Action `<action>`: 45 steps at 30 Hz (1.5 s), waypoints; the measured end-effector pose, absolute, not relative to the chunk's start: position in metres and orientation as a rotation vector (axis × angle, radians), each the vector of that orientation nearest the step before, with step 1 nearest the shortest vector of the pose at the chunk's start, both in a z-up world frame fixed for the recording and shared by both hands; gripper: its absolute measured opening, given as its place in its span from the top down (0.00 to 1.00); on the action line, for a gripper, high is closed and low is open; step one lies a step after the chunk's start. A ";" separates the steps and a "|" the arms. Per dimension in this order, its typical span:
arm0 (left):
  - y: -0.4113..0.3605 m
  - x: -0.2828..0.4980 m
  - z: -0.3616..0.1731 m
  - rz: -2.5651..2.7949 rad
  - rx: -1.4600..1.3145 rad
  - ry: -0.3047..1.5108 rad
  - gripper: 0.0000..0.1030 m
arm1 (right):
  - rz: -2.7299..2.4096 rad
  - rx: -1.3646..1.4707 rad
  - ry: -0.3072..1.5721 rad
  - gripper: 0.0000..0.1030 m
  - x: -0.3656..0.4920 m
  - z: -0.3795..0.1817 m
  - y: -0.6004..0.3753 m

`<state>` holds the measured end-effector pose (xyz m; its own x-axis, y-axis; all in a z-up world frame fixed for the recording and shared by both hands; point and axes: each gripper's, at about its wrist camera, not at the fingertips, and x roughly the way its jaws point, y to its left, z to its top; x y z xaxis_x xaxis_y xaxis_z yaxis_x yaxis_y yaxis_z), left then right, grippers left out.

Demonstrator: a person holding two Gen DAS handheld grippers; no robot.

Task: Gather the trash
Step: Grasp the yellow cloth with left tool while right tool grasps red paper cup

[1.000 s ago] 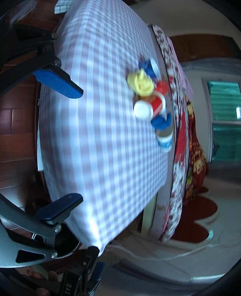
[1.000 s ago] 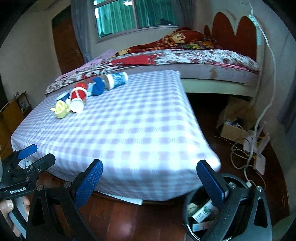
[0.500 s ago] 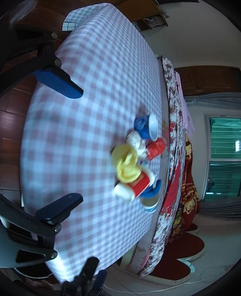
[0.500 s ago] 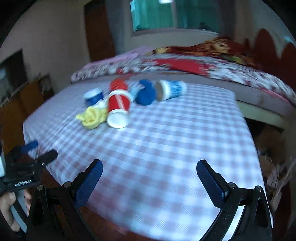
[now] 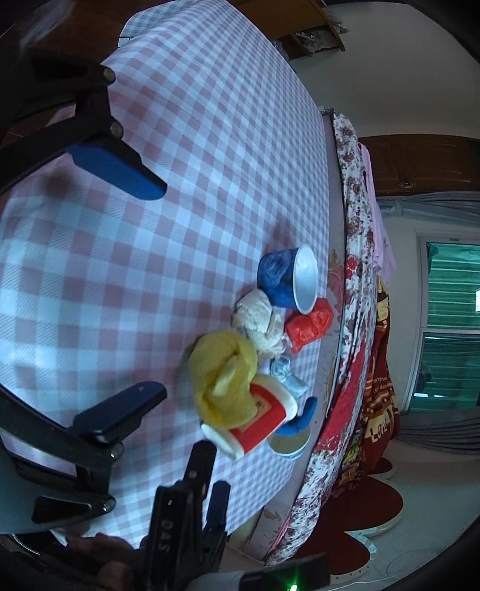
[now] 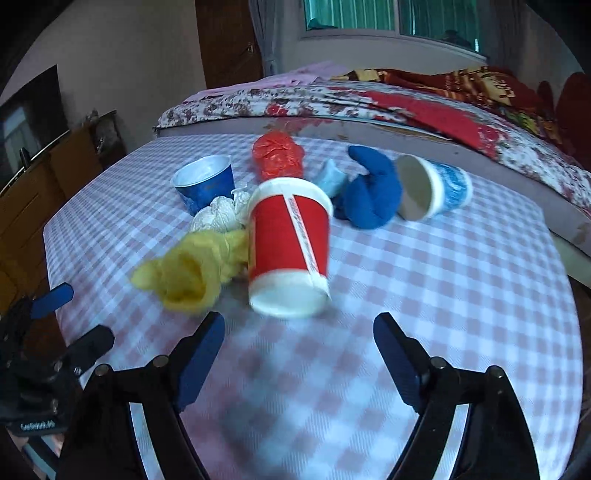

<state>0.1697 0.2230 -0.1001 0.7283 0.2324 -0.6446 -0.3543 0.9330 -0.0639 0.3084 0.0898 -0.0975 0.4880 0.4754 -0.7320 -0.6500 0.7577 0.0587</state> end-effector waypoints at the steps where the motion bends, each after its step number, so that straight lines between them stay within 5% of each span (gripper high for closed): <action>1: 0.225 0.172 -0.101 0.321 -0.194 0.686 0.04 | 0.692 -0.243 0.810 0.18 0.311 -0.099 0.094; 3: 0.226 0.176 -0.102 0.311 -0.200 0.692 0.04 | 0.696 -0.250 0.815 0.20 0.322 -0.103 0.103; 5: 0.224 0.182 -0.103 0.291 -0.203 0.694 0.04 | 0.714 -0.254 0.825 0.47 0.330 -0.105 0.108; 19: 0.200 0.247 -0.098 0.211 -0.237 0.717 0.10 | 0.644 -0.195 0.800 0.47 0.343 -0.097 0.044; 21: 0.202 0.255 -0.101 0.204 -0.256 0.739 0.15 | 0.634 -0.188 0.805 0.47 0.344 -0.098 0.041; 24: 0.205 0.267 -0.110 0.183 -0.267 0.789 0.40 | 0.619 -0.173 0.813 0.47 0.341 -0.099 0.034; 28: 0.204 0.259 -0.109 0.170 -0.277 0.773 0.50 | 0.609 -0.166 0.811 0.47 0.334 -0.097 0.026; 45: 0.136 0.183 -0.064 0.121 -0.159 0.624 0.51 | 0.542 -0.109 0.710 0.47 0.259 -0.056 -0.060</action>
